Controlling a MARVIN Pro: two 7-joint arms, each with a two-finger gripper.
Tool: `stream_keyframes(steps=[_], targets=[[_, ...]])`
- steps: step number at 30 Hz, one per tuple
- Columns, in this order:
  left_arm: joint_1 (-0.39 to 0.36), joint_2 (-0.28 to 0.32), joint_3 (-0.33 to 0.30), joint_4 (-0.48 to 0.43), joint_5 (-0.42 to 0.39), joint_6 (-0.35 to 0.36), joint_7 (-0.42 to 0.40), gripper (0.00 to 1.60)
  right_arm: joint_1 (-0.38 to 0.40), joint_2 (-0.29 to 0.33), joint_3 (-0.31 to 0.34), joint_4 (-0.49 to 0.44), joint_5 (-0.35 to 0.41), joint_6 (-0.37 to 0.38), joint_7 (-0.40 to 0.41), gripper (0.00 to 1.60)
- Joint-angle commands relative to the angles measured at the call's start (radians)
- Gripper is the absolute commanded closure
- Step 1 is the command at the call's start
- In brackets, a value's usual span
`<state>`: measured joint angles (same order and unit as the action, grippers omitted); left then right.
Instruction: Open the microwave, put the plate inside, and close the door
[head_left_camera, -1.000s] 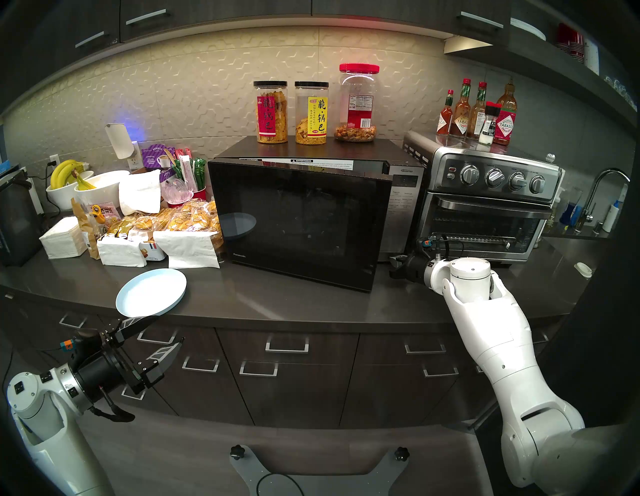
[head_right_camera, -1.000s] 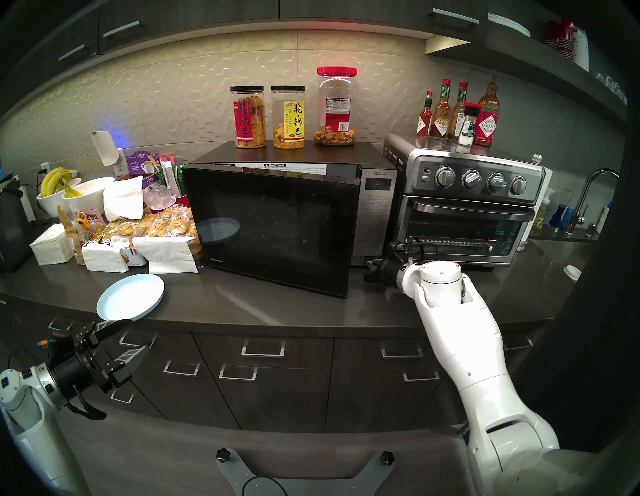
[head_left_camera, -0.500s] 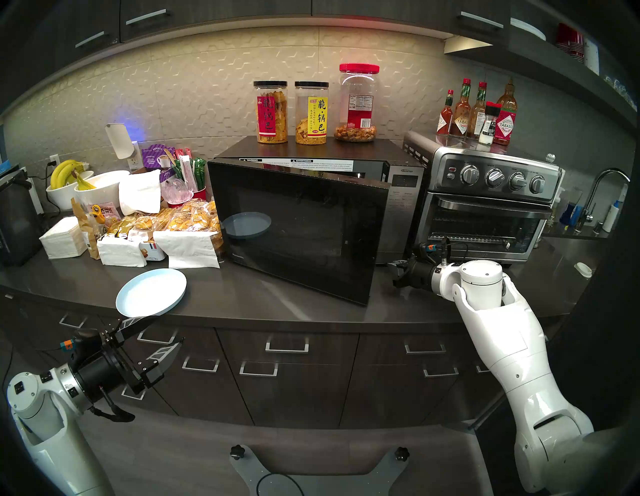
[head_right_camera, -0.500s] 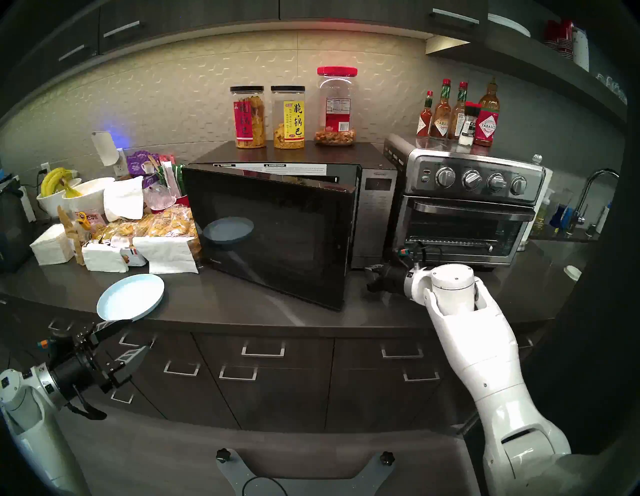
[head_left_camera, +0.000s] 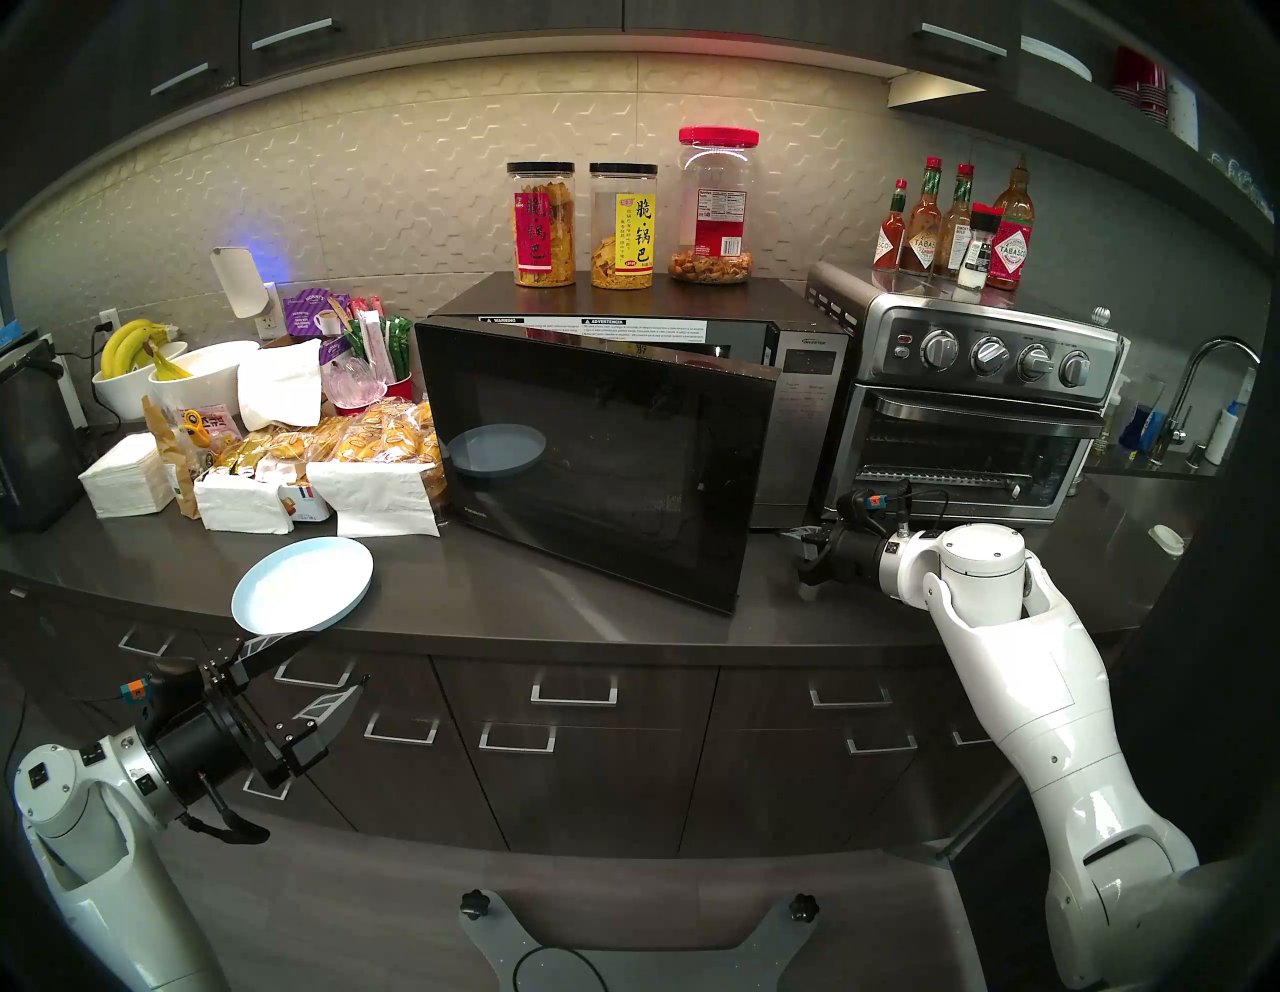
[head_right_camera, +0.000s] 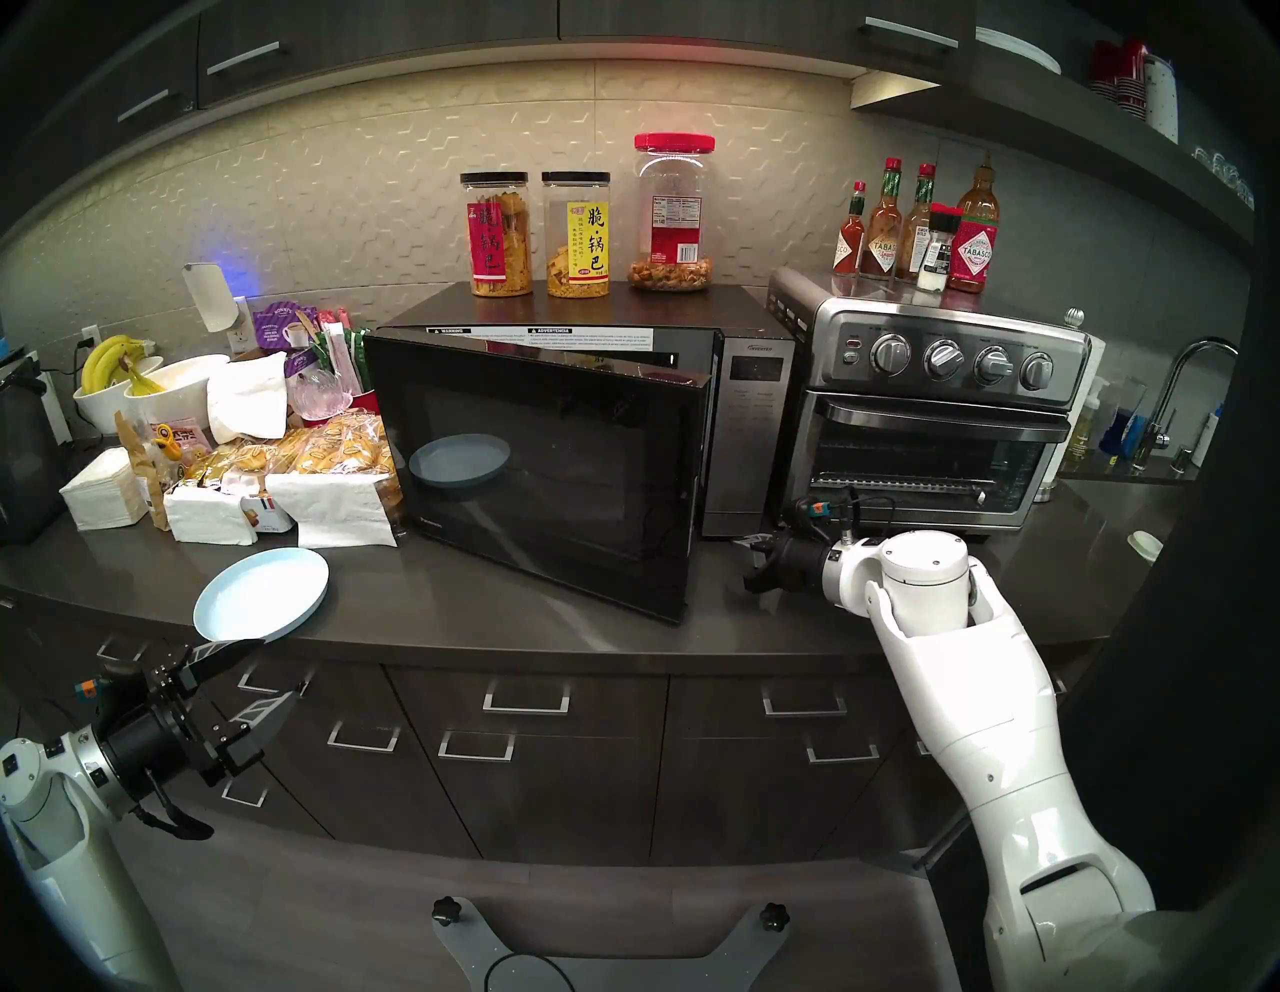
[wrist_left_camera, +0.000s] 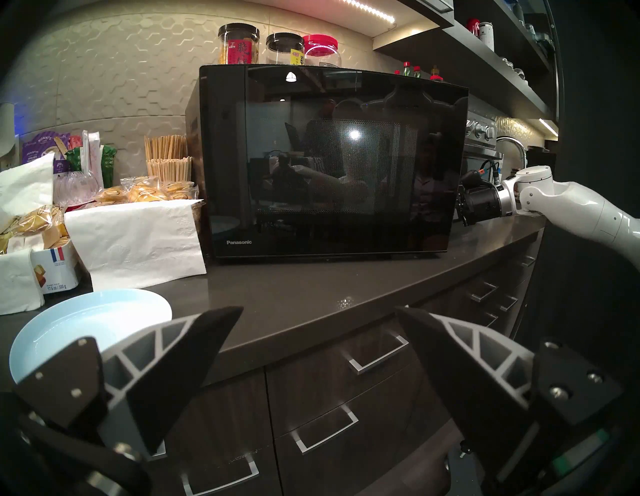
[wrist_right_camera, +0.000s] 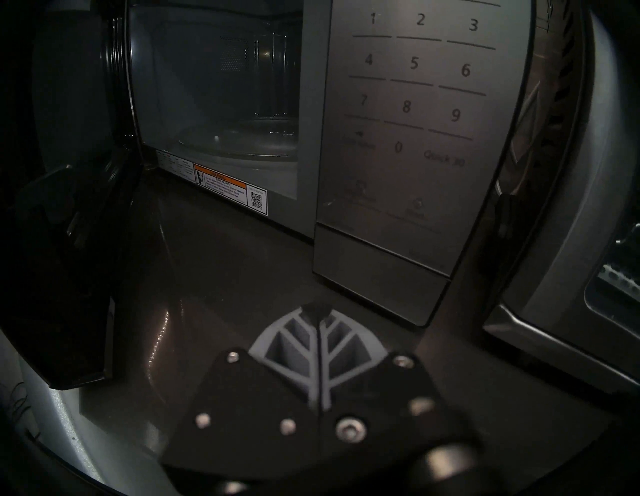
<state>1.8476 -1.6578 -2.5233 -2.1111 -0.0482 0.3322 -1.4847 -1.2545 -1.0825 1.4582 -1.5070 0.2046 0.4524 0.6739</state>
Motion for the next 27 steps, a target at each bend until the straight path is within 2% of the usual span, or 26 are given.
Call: stream_keyframes(steps=[1, 27], targets=[[0.002, 0.002, 0.002, -0.010, -0.006, 0.000, 0.001, 0.00, 0.002, 0.011, 0.014, -0.037, 0.016, -0.017, 0.027, 1.60], [0.002, 0.002, 0.002, -0.010, -0.006, 0.000, 0.001, 0.00, 0.025, -0.028, -0.024, -0.043, 0.001, -0.045, 0.032, 1.60]])
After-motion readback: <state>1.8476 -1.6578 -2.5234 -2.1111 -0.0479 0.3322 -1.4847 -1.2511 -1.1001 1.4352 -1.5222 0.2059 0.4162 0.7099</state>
